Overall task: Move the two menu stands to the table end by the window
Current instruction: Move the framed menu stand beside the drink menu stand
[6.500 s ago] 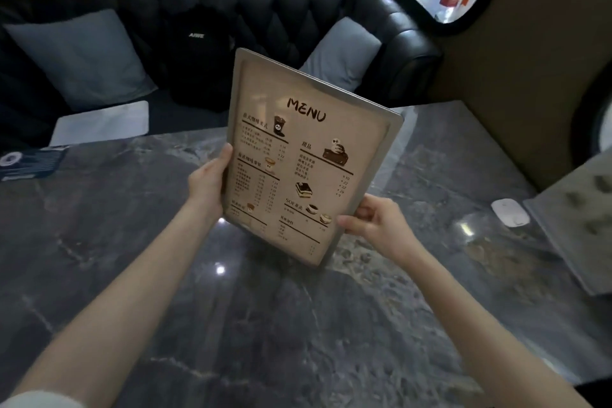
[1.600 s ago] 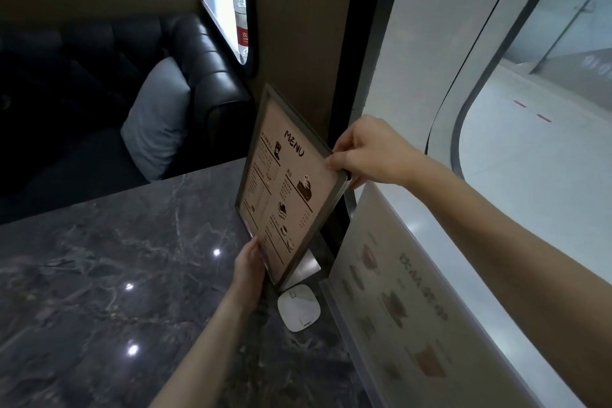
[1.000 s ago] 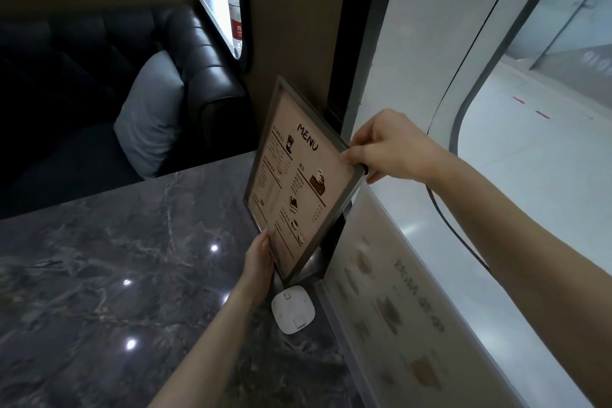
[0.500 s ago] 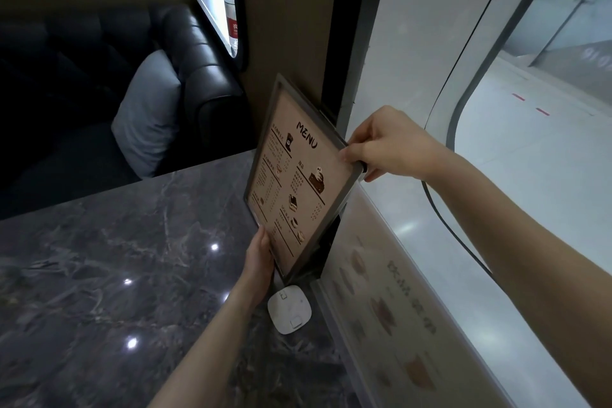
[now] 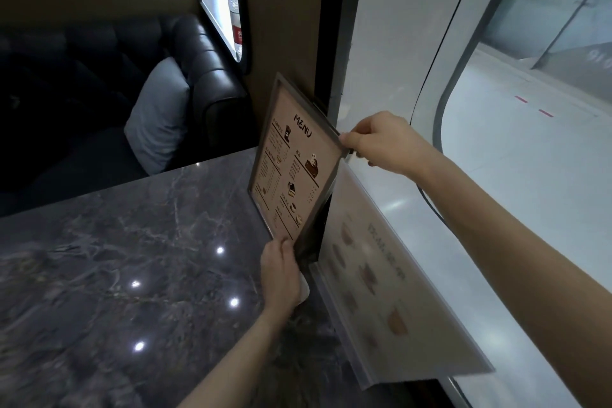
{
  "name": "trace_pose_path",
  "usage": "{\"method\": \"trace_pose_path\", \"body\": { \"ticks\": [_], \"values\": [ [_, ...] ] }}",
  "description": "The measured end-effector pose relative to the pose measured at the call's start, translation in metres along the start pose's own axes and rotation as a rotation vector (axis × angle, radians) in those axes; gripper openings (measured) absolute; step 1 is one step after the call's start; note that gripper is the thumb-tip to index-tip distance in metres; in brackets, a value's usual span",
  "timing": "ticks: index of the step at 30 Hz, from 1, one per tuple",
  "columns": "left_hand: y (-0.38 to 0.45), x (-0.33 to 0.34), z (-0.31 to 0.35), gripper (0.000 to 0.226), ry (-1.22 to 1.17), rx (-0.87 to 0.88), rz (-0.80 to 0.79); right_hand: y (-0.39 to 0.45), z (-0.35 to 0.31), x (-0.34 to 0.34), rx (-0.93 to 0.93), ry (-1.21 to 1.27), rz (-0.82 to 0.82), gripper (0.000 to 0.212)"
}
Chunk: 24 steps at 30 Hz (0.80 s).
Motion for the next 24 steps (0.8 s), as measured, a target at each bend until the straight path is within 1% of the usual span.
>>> {"method": "trace_pose_path", "body": {
  "ticks": [2, 4, 5, 6, 7, 8, 10, 12, 13, 15, 16, 17, 19, 21, 22, 24],
  "values": [
    [-0.026, 0.004, 0.014, 0.023, 0.069, 0.134, 0.029, -0.012, 0.004, -0.003, -0.02, 0.019, 0.036, 0.035],
    [-0.051, 0.014, 0.027, 0.018, 0.117, 0.253, -0.015, -0.026, 0.008, -0.004, -0.046, 0.036, 0.05, 0.037],
    [-0.06, 0.02, 0.029, 0.017, 0.128, 0.285, -0.056, -0.034, 0.009, -0.005, -0.06, 0.036, 0.06, 0.038],
    [-0.067, 0.026, 0.028, 0.02, 0.129, 0.298, -0.117, -0.043, 0.01, -0.007, -0.078, 0.037, 0.075, 0.04],
    [-0.072, 0.034, 0.023, 0.031, 0.176, 0.308, -0.2, -0.051, 0.013, -0.008, -0.092, 0.042, 0.093, 0.04],
    [-0.076, 0.041, 0.017, 0.045, 0.266, 0.339, -0.294, -0.06, 0.015, -0.008, -0.105, 0.05, 0.108, 0.041],
    [-0.086, 0.055, -0.002, 0.064, 0.575, 0.4, -0.518, -0.077, 0.02, -0.007, -0.123, 0.05, 0.116, 0.045],
    [-0.094, 0.061, -0.017, 0.072, 0.788, 0.389, -0.67, -0.088, 0.027, -0.002, -0.12, 0.032, 0.082, 0.051],
    [-0.098, 0.063, -0.021, 0.068, 0.816, 0.361, -0.703, -0.092, 0.031, 0.001, -0.108, 0.031, 0.061, 0.05],
    [-0.104, 0.072, -0.028, 0.058, 0.886, 0.351, -0.747, -0.097, 0.038, 0.003, -0.093, 0.062, 0.063, 0.042],
    [-0.105, 0.073, -0.029, 0.057, 0.922, 0.365, -0.754, -0.099, 0.041, 0.002, -0.089, 0.097, 0.09, 0.036],
    [-0.105, 0.072, -0.031, 0.06, 0.926, 0.331, -0.769, -0.099, 0.044, 0.0, -0.086, 0.137, 0.13, 0.029],
    [-0.104, 0.072, -0.03, 0.077, 0.91, 0.338, -0.795, -0.1, 0.047, -0.005, -0.092, 0.176, 0.209, 0.019],
    [-0.104, 0.074, -0.029, 0.098, 0.886, 0.363, -0.821, -0.1, 0.047, -0.008, -0.119, 0.176, 0.252, 0.017],
    [-0.103, 0.073, -0.027, 0.104, 0.887, 0.38, -0.806, -0.1, 0.047, -0.01, -0.132, 0.177, 0.26, 0.018],
    [-0.102, 0.068, -0.027, 0.101, 0.892, 0.394, -0.768, -0.099, 0.047, -0.014, -0.147, 0.189, 0.261, 0.019]
  ]
}}
Point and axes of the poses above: each hand's wrist, its own y-axis towards the middle knuckle, its own x-axis out of the palm, z = x × y, the point moved 7 cm from there along y, towards the middle knuckle, and after that the axes turned 15 degrees about x, right-handed, at the moved point
